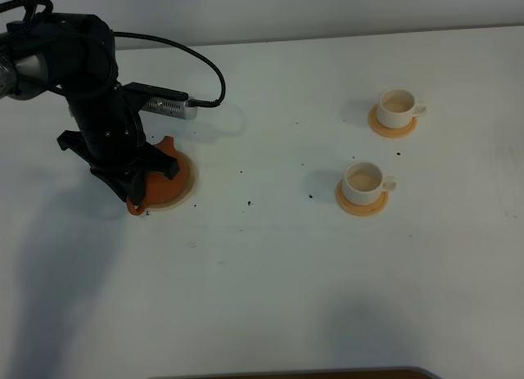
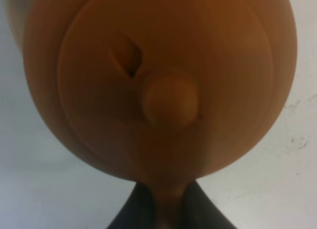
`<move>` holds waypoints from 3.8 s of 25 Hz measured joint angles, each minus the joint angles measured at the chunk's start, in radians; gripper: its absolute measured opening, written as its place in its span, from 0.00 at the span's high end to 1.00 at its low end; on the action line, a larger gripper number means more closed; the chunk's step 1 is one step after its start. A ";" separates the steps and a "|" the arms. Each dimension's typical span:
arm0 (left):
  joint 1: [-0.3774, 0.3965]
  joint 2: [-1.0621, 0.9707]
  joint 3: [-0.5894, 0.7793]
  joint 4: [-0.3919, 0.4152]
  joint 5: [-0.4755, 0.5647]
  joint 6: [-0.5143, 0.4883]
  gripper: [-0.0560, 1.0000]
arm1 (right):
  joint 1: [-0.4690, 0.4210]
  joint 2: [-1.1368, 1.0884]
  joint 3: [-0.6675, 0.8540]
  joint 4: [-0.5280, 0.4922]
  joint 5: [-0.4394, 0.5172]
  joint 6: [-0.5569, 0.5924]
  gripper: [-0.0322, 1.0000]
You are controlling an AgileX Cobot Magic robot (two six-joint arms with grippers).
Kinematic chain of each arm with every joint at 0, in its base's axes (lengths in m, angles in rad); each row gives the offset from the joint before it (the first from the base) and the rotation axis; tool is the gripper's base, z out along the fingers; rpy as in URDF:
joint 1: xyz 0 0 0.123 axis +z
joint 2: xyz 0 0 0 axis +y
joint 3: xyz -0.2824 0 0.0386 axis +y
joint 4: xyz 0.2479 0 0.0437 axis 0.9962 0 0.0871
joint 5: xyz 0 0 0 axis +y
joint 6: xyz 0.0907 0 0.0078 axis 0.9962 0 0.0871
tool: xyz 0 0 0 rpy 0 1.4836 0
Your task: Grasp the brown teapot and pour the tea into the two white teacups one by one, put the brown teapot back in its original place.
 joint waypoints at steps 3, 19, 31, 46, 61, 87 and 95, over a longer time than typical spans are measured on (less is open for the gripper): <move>0.000 0.000 0.000 0.000 0.000 0.000 0.81 | 0.000 0.000 0.000 0.000 0.000 0.000 0.60; 0.000 0.002 -0.104 0.001 0.059 0.044 0.81 | 0.000 0.000 0.000 0.000 0.000 0.000 0.60; 0.000 0.002 -0.116 0.052 0.059 0.249 0.81 | 0.000 0.000 0.000 0.000 0.000 0.001 0.60; 0.000 0.002 -0.116 -0.055 -0.121 0.761 0.81 | 0.000 0.000 0.000 0.000 0.000 0.002 0.60; -0.113 0.152 -0.445 -0.047 -0.132 0.760 0.81 | 0.000 0.000 0.000 0.000 0.000 0.003 0.60; -0.278 0.577 -1.040 -0.011 -0.151 0.813 0.81 | 0.000 0.000 0.000 0.000 0.000 0.003 0.60; -0.280 0.577 -1.042 -0.005 -0.205 0.874 0.81 | 0.000 0.000 0.000 0.000 0.000 0.003 0.60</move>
